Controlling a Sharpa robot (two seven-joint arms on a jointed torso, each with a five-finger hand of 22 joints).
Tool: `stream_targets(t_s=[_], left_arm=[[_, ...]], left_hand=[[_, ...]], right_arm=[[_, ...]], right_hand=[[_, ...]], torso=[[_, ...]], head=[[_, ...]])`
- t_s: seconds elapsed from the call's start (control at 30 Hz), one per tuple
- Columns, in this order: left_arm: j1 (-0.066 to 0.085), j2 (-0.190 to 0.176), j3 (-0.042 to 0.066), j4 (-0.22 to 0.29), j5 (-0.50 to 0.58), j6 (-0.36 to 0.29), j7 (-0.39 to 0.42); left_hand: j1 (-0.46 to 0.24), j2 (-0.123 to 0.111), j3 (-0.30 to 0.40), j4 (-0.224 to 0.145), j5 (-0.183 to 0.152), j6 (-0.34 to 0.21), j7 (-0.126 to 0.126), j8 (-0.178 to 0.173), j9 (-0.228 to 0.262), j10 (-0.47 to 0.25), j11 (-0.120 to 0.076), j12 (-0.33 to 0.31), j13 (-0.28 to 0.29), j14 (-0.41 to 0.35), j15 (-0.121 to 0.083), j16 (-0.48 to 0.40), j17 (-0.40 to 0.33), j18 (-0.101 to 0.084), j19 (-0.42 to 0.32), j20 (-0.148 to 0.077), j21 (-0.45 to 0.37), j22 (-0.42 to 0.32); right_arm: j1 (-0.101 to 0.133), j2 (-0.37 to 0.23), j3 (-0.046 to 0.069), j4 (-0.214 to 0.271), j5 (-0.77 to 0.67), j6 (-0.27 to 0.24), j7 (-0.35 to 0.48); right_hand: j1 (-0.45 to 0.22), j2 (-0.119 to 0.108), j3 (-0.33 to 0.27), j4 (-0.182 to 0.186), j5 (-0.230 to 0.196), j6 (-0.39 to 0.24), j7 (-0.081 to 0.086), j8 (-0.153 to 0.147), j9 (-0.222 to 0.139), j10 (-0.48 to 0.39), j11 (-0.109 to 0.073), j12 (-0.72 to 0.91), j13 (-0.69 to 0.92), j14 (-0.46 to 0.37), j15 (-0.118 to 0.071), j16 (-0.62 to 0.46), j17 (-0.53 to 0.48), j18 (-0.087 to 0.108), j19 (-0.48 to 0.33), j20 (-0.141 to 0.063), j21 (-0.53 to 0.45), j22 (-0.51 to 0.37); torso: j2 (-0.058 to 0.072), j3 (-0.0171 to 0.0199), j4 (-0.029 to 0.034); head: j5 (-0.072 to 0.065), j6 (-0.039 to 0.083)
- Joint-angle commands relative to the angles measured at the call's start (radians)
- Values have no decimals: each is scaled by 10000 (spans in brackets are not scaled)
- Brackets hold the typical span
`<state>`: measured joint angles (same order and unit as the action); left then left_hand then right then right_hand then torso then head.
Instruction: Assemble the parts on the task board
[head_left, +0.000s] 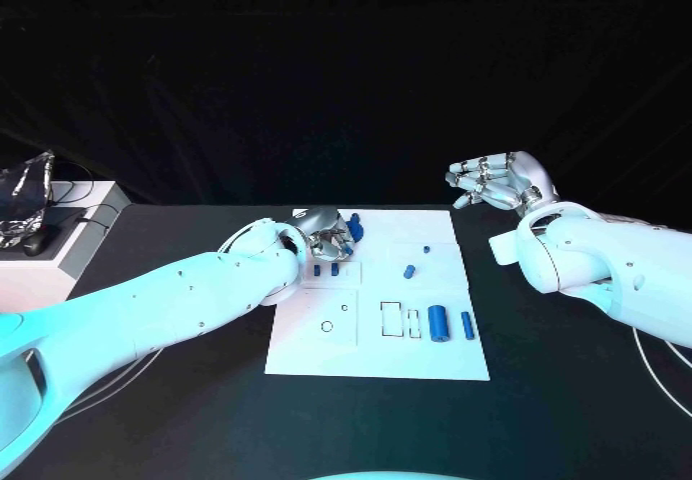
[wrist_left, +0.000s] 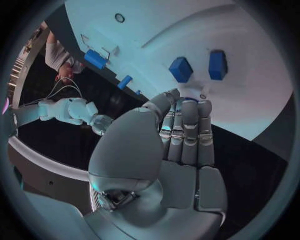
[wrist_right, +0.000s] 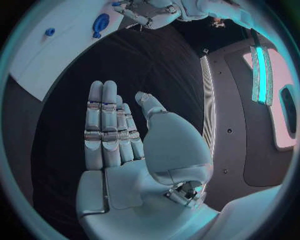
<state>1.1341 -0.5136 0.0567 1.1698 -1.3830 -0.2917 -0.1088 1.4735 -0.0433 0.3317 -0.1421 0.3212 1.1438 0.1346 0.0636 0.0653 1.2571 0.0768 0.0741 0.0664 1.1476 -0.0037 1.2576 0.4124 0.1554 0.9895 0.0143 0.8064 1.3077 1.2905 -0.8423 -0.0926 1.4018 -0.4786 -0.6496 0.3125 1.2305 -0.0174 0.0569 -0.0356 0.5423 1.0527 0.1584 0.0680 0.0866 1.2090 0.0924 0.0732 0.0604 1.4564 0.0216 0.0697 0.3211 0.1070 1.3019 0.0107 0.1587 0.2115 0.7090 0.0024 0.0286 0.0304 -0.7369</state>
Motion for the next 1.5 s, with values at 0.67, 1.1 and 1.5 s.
stream_targets(t_s=[0.67,1.1,1.5], left_arm=[[27,-1369,669,846,977,1404,-359],[23,-990,547,365,742,1613,-411],[19,-774,486,143,686,1467,-352]], left_hand=[[-180,-31,-146,272,54,-97,-5,-18,-8,1,-35,-65,0,-20,67,-157,102,112,-72,57,-107,33],[-116,-47,-159,397,57,-93,-10,-18,-7,1,-41,-63,1,-2,61,-200,138,96,-33,45,-181,21],[-130,-54,-174,438,46,-68,-13,-16,-5,15,-50,-59,3,21,55,-202,149,96,-6,44,-195,18]], right_arm=[[-12,-84,3,33,-18,115,93],[-13,-67,3,48,-18,110,98],[-13,-67,3,58,-18,117,103]], right_hand=[[23,-123,-21,16,79,86,1,-31,11,61,-7,-53,-3,63,0,-31,-13,-196,-96,14,106,-77],[23,-126,-19,17,89,79,5,-32,10,56,-5,-53,-3,60,2,-34,-15,-197,-104,15,127,-102],[30,-130,-10,11,97,76,6,-31,10,47,-3,-53,-3,54,3,-32,-20,-195,-120,17,167,-150]], torso=[[-18,-2,44],[13,-2,15],[-2,6,24]], head=[[43,-9],[62,-36],[24,-75]])
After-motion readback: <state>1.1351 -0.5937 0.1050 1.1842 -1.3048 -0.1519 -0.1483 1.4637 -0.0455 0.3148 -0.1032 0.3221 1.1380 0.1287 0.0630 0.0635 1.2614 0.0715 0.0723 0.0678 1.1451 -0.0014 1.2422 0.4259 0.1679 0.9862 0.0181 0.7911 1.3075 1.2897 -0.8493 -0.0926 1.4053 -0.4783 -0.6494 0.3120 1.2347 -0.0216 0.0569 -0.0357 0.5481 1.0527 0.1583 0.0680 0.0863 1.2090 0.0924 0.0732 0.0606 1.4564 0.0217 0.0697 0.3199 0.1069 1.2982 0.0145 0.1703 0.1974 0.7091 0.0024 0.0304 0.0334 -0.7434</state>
